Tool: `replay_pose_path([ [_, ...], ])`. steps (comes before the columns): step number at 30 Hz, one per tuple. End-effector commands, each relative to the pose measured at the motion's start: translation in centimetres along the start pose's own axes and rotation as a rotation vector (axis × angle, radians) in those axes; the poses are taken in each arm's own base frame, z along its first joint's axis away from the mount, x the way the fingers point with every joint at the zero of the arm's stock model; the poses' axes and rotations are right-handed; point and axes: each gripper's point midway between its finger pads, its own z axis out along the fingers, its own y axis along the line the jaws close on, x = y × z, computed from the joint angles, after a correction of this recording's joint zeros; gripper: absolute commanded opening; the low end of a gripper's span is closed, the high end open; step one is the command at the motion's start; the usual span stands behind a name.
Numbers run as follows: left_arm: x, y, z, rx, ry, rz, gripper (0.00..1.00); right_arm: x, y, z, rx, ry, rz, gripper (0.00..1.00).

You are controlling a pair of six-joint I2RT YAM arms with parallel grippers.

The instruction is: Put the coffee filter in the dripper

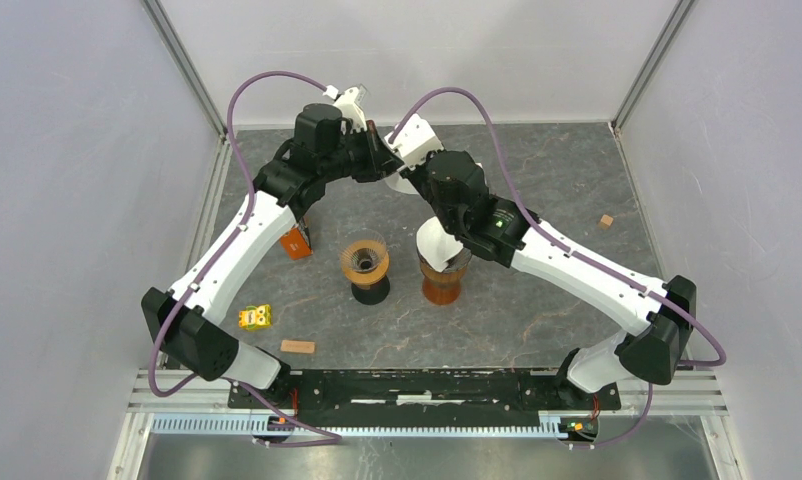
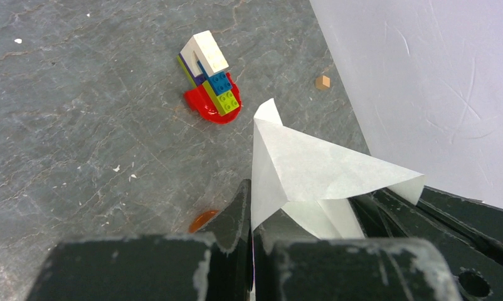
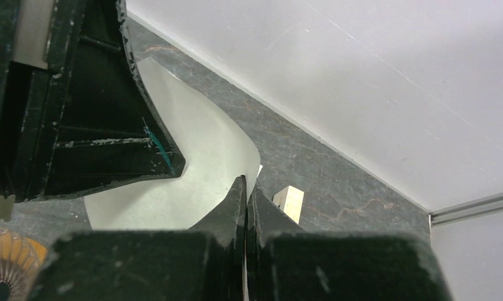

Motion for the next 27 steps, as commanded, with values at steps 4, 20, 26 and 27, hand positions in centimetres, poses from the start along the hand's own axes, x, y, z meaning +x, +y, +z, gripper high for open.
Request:
replay_pose_path([
  [4, -1.1, 0.1, -1.9, -0.021, -0.058, 0.118, 0.02, -1.8, -2.1, -0.7, 0.082, -0.056, 0.004, 0.0],
  [20, -1.3, -0.5, -2.6, 0.008, -0.07, 0.174, 0.06, -1.9, -0.4, -1.2, -0.034, -0.077, 0.045, 0.18],
  [26, -1.3, -0.5, -2.6, 0.006, -0.066, 0.179, 0.03, -2.1, 1.1, -1.1, -0.113, -0.084, 0.045, 0.34],
  [27, -1.2, -0.5, -2.5, 0.007, -0.063, 0.182, 0.02, -2.0, 1.3, -1.0, -0.116, -0.08, 0.041, 0.35],
])
